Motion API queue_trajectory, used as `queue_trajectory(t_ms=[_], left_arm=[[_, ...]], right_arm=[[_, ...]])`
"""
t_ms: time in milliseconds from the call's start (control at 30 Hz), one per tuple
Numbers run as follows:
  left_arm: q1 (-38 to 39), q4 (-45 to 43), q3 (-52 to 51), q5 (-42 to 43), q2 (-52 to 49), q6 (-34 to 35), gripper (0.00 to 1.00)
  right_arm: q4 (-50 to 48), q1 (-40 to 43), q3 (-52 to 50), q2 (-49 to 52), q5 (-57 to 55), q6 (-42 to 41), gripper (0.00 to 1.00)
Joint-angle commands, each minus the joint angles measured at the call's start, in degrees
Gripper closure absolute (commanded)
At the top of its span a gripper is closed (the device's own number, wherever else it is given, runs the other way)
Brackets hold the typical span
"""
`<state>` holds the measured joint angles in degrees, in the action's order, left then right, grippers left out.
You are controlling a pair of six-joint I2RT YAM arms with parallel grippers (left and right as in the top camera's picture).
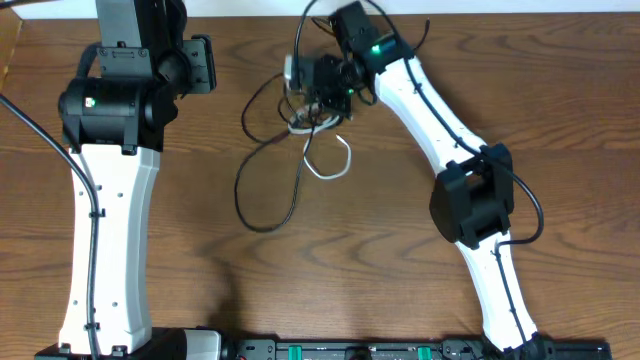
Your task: Untangle cables
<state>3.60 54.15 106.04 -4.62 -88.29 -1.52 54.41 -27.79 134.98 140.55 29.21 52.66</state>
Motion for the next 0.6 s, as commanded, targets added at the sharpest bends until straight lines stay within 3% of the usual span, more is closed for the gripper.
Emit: queue_trajectory(t_ms=[0,567], left_arm=[[0.0,0.2,0.1,0.1,1.2,-0.4,0.36],[0.0,-0.2,-0.1,7.2,-1.5,-0.2,0.36]], right_arm=[[2.3,1.4,7.1,0.2,0.7,-3.0,0.99],[5.4,4.9,33.3,-0.2,-4.5,-12.2,0.99]])
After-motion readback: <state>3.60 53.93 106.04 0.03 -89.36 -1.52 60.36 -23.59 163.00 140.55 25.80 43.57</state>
